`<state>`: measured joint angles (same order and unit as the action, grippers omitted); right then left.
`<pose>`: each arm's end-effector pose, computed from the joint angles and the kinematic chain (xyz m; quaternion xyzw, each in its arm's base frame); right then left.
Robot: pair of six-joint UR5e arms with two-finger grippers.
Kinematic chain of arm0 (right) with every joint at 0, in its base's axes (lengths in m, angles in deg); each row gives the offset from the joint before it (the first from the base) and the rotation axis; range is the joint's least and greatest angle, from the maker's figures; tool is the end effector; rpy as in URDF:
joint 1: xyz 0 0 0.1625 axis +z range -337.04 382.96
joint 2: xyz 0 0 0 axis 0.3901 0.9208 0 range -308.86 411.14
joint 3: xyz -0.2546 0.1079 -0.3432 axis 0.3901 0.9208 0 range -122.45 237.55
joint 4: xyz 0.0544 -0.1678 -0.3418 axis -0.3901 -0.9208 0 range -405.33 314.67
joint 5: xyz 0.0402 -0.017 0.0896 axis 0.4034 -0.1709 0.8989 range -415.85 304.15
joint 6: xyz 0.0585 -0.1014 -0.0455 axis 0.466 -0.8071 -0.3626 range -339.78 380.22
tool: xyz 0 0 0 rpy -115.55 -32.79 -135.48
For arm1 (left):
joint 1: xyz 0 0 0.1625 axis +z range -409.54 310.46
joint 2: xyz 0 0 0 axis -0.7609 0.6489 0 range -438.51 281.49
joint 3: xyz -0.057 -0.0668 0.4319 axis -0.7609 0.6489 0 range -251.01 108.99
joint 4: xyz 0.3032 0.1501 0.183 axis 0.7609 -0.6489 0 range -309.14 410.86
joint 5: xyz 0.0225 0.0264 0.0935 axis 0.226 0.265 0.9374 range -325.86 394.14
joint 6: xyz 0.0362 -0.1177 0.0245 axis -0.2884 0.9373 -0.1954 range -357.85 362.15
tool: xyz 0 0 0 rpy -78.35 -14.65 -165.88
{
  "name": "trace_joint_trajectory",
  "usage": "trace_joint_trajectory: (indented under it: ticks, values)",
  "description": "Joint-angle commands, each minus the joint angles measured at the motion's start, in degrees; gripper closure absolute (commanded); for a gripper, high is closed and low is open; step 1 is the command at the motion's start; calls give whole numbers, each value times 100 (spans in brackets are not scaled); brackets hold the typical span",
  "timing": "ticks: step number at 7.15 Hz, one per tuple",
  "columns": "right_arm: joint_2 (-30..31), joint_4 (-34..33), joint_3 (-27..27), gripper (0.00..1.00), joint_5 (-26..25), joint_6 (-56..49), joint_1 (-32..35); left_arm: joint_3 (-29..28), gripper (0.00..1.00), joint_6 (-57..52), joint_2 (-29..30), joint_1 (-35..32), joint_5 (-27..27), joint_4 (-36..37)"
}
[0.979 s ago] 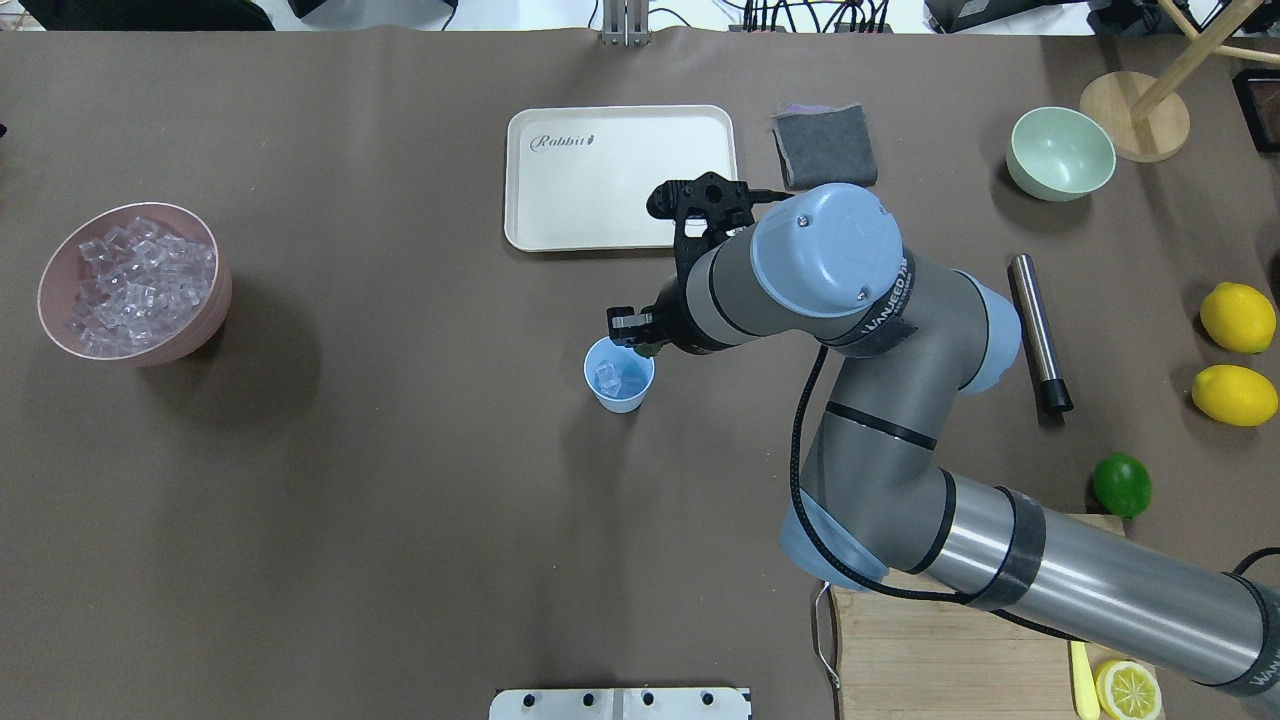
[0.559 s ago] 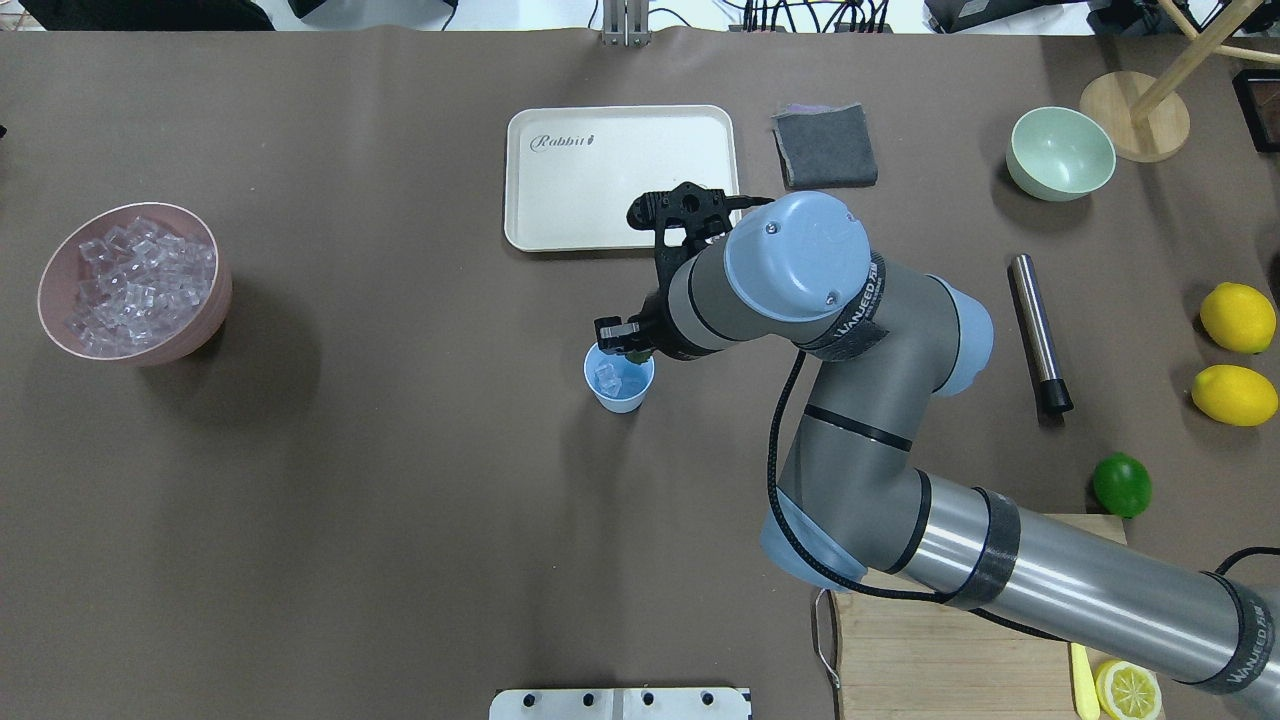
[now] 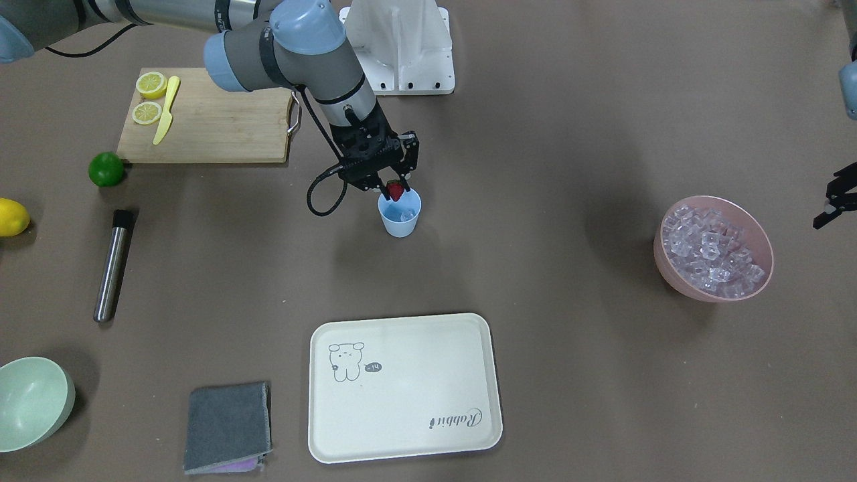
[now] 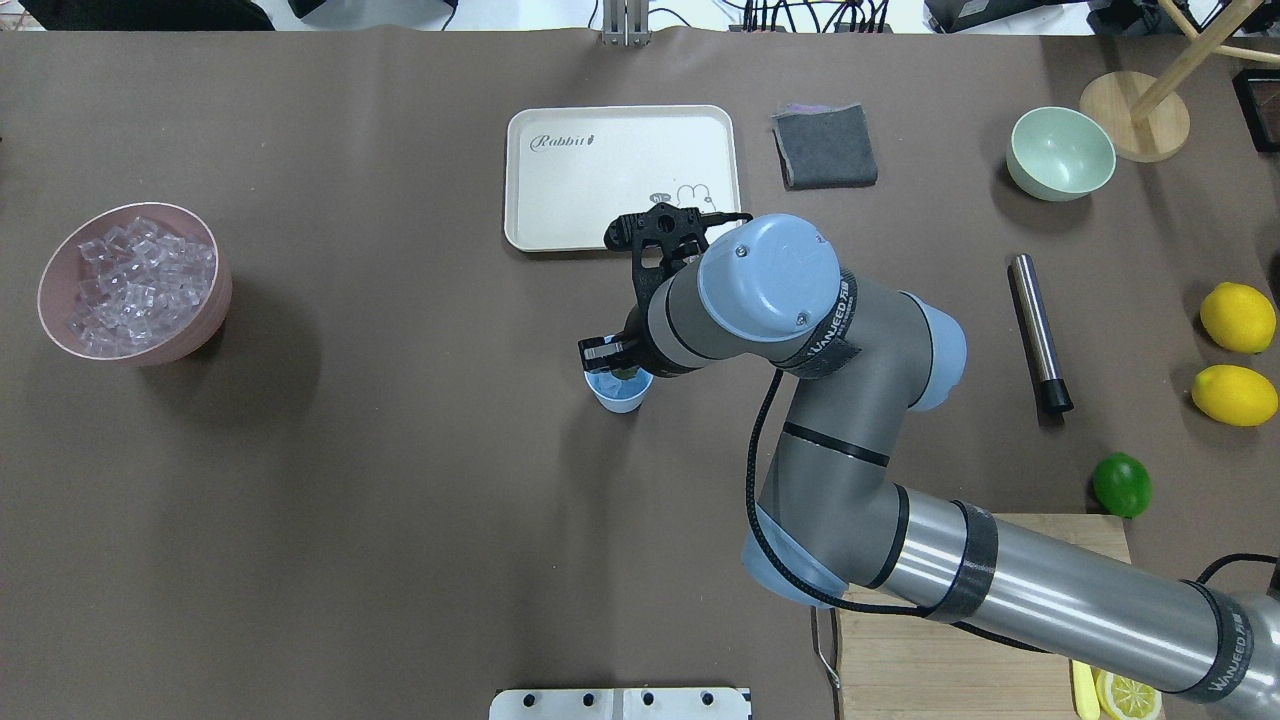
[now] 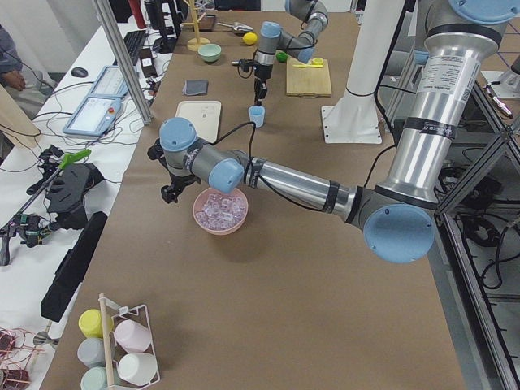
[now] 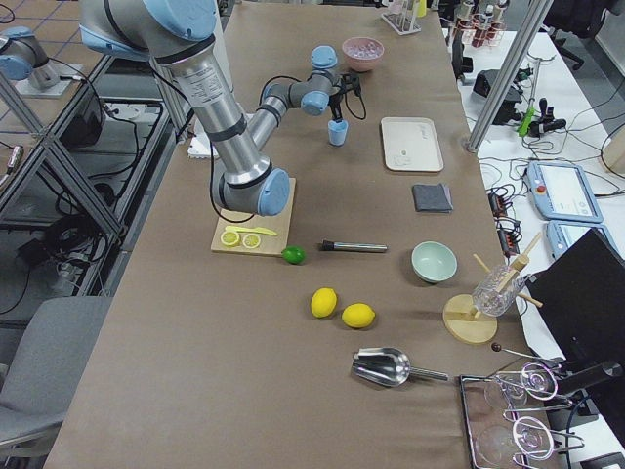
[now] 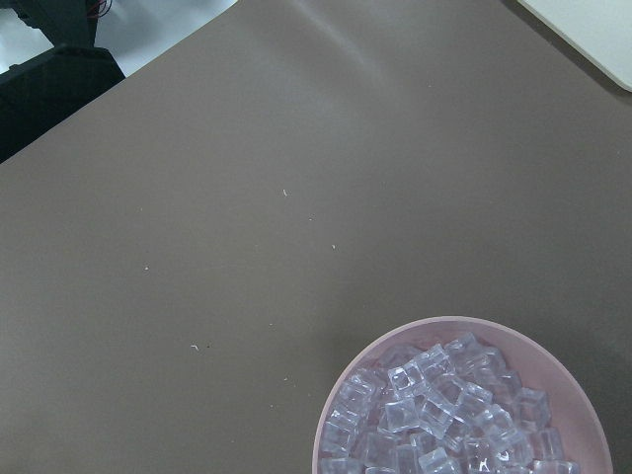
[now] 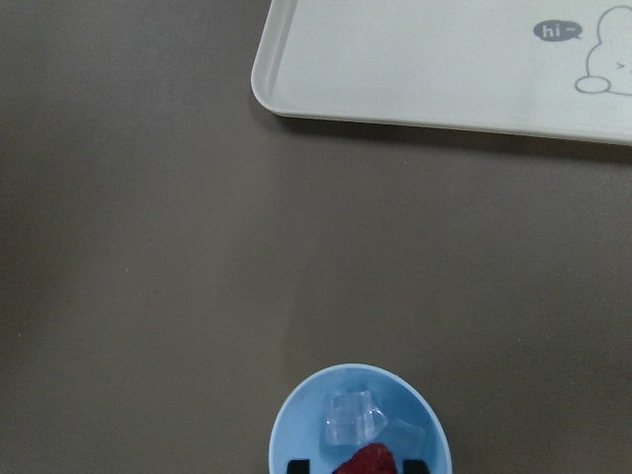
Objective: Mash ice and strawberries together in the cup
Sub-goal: 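Carry the strawberry over the light-blue cup and open the right gripper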
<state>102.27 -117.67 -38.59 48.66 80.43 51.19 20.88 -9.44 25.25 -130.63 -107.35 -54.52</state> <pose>-0.5558 -0.4139 0.2178 0.1559 -0.5034 -0.0772 0.8463 0.0549 -0.5764 0.5089 0.2506 0.4128 0.2688 0.8334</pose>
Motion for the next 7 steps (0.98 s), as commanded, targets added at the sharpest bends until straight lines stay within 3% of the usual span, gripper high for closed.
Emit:
trace_joint_trajectory:
  ticks: [1,2,3,7]
  values:
    - [-25,9,69,63,-36,-79,-63,22,3,-1,-67,-13,-1,-9]
    - [-42,9,78,28,-45,-210,-63,13,3,-1,-76,-13,-1,-9]
    - [-42,9,104,1,-45,-229,-63,13,3,-1,-76,-13,-1,-9]
    - [-7,9,-53,0,68,-229,172,22,3,-10,-76,-65,8,-165]
